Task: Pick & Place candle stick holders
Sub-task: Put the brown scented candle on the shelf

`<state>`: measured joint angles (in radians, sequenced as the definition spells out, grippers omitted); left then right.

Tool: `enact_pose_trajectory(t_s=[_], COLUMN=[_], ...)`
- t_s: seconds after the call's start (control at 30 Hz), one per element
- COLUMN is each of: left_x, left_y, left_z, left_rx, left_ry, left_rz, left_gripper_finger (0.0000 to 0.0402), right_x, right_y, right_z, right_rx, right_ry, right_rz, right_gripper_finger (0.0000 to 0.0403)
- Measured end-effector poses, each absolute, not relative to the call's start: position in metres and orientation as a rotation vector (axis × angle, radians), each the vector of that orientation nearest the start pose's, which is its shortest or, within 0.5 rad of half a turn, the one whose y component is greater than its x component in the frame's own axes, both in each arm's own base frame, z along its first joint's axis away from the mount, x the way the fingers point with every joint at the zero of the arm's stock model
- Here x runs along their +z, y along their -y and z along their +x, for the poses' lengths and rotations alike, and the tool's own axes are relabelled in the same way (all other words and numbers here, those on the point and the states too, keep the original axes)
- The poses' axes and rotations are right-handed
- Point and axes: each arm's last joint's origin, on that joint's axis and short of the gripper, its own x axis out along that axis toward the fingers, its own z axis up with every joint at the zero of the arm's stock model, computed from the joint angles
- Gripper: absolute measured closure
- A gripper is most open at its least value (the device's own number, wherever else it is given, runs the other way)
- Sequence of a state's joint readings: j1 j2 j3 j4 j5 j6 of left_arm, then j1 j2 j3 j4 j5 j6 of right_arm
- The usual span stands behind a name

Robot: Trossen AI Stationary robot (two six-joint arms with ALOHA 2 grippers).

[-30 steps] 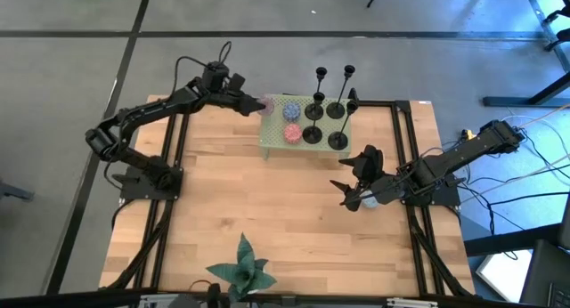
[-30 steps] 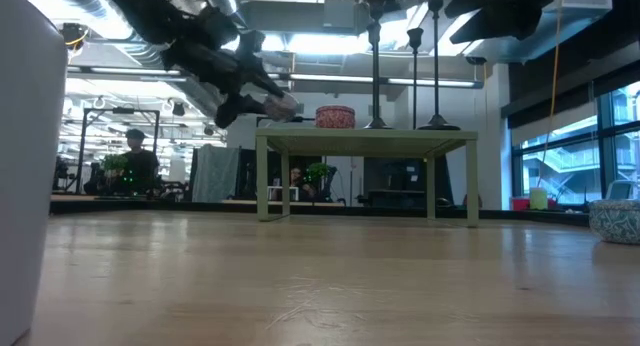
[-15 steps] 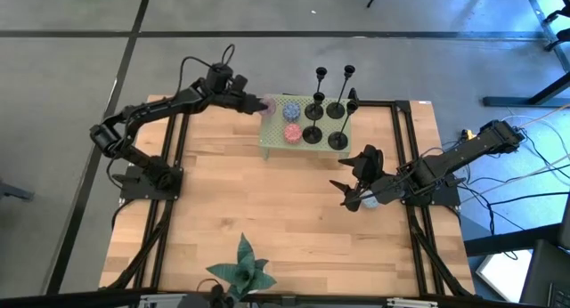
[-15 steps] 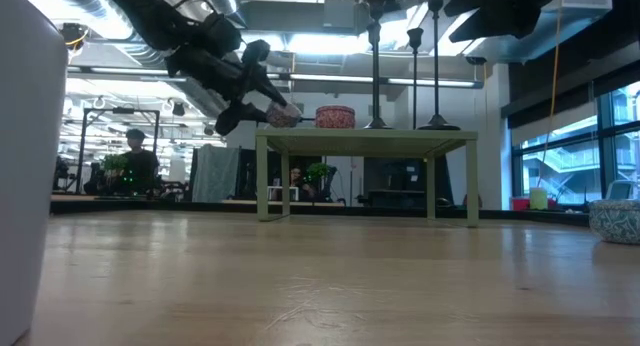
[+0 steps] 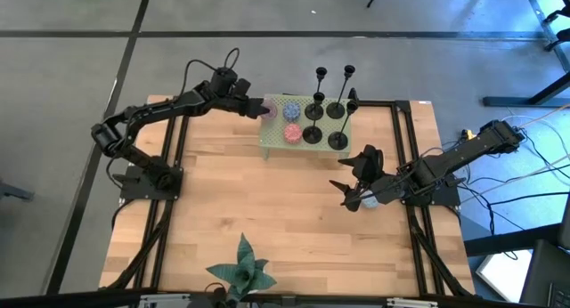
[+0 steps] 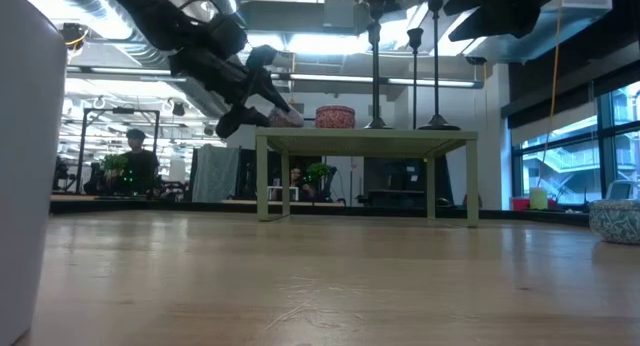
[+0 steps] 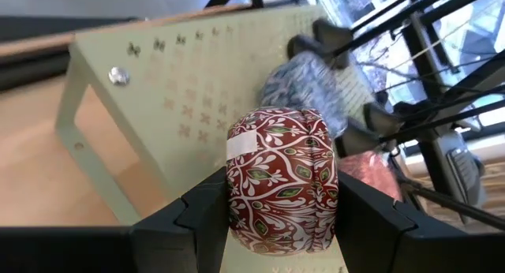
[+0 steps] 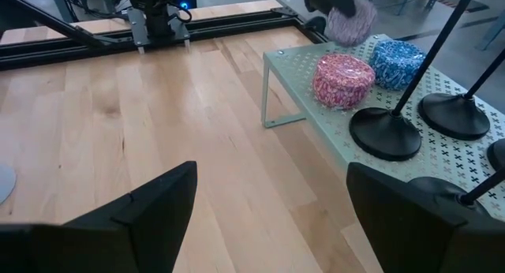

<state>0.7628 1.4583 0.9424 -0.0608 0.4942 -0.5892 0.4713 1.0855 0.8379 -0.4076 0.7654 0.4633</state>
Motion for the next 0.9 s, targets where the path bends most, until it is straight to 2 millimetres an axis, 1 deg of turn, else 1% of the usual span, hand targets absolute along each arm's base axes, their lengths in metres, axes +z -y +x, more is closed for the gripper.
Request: enact_pose_trajectory(t_s=[0.1, 0.17, 0.37, 0.5, 0.57, 0.67, 0.9], left_x=[0.2389, 0.2376, 0.2405, 0.2410, 0.2413, 0.2412, 0.2412], left_y=[-0.2054, -0.2063, -0.2106, -0.2103, -0.2102, -0.2106, -0.2107], left_z=[0.2393, 0.2406, 0.2382, 0.2383, 0.2387, 0.2384, 0.2383], left_rx=[0.391, 0.389, 0.398, 0.387, 0.383, 0.395, 0.395], left_ry=[-0.407, -0.406, -0.374, -0.381, -0.381, -0.376, -0.377], left_rz=[-0.929, -0.935, -0.918, -0.869, -0.849, -0.872, -0.866], left_gripper_finger=[0.0215, 0.0215, 0.0202, 0.0192, 0.0191, 0.0195, 0.0199], right_x=[0.2811, 0.2811, 0.2811, 0.2812, 0.2812, 0.2812, 0.2812], right_y=[-0.0817, -0.0817, -0.0817, -0.0817, -0.0817, -0.0818, -0.0817], right_z=[0.2045, 0.2045, 0.2045, 0.2045, 0.2045, 0.2045, 0.2045], right_rx=[-0.396, -0.396, -0.396, -0.396, -0.396, -0.396, -0.396], right_ry=[-0.454, -0.454, -0.455, -0.454, -0.454, -0.454, -0.454], right_rz=[0.068, 0.068, 0.064, 0.064, 0.064, 0.065, 0.065], right_gripper_finger=[0.0075, 0.0075, 0.0075, 0.0075, 0.0075, 0.0075, 0.0075])
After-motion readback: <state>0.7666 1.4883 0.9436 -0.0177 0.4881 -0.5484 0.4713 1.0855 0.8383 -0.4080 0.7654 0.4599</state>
